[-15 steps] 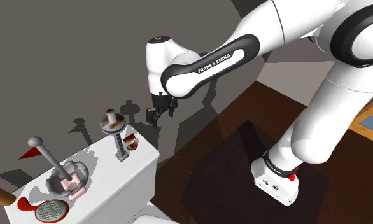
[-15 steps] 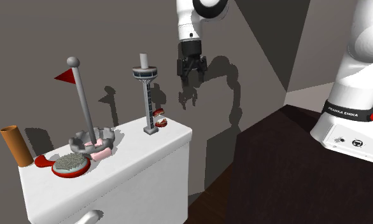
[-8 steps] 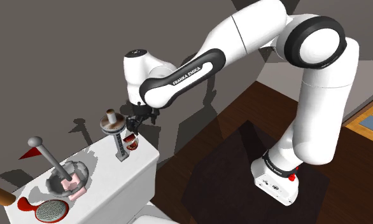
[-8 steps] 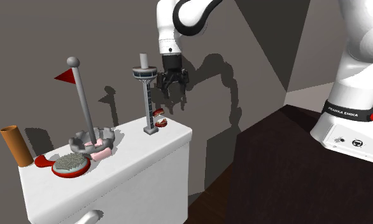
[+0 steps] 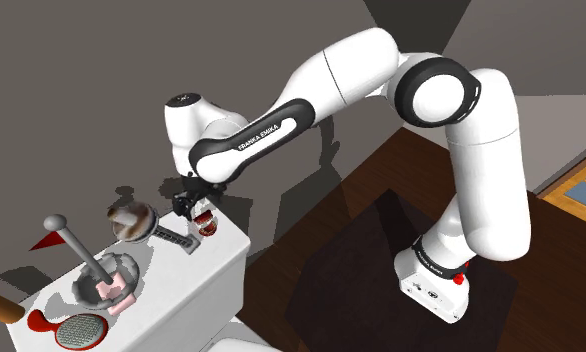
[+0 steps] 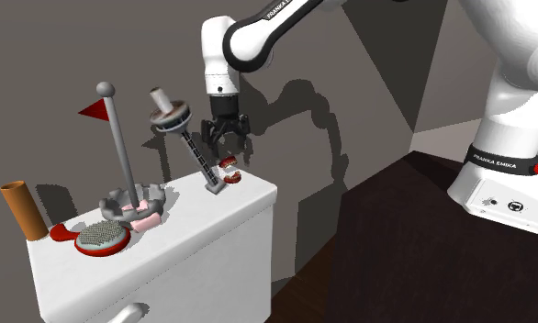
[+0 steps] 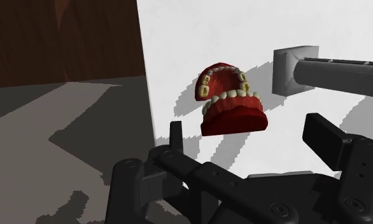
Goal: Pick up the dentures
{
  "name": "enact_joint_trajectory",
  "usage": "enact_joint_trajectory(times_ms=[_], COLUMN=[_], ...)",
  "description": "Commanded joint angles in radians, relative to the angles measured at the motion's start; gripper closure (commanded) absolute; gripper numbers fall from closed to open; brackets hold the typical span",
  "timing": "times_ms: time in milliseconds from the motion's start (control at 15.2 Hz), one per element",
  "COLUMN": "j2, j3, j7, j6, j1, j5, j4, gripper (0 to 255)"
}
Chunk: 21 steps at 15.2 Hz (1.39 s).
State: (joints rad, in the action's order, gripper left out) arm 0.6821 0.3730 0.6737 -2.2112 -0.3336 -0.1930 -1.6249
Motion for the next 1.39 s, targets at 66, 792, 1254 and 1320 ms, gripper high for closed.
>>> enact_joint_trajectory(times_ms=[66, 792, 1254, 1320], j2=[0.035, 0.065, 0.040, 0.031], j3=[-0.009, -0.017, -0.010, -0.008], j7=[0.006, 0.011, 0.007, 0.006], j6=[-0.026, -0.058, -0.031, -0.023], j1=[-0.010, -0.017, -0.011, -0.009], j5=[-0.010, -0.020, -0.012, -0.009], j4=[0.009, 0.007, 0.009, 0.009], gripper=[0, 255, 255, 255])
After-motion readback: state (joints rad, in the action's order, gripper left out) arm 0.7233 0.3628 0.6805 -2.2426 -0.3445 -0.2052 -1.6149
